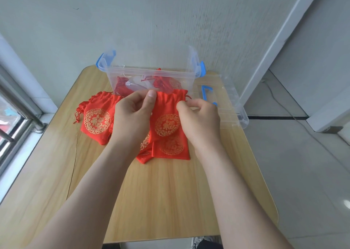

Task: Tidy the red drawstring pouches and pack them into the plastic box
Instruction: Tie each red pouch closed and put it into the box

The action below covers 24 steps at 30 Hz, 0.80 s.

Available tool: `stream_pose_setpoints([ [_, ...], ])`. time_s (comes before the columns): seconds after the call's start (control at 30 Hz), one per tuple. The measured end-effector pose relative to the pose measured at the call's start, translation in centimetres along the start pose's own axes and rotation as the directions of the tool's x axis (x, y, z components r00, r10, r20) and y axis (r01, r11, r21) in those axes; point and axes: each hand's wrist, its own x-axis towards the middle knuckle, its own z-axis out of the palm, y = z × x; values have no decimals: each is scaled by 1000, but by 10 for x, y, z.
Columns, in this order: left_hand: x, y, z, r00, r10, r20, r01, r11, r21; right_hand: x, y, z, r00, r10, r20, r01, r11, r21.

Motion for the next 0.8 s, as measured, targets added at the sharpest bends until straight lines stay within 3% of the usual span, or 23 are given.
stream_pose_setpoints([
  [0.3,-6,8,1,999,-52,0,51,991,-121,-7,-11,6,1000,-18,-15,19,999,41],
  [0.5,-2,6,-4,998,-66,-9,65,992,-104,-12,-16,4,973,166,160,-202,948,244],
  [0.7,3,5,-12,987,-142,-78,129,981,-144,-5,-9,5,997,73,-37,-57,944,324],
  [0.8,4,6,-13,979,-195,-55,178,958,-224,-2,-9,5,996,54,-69,-27,940,339],
])
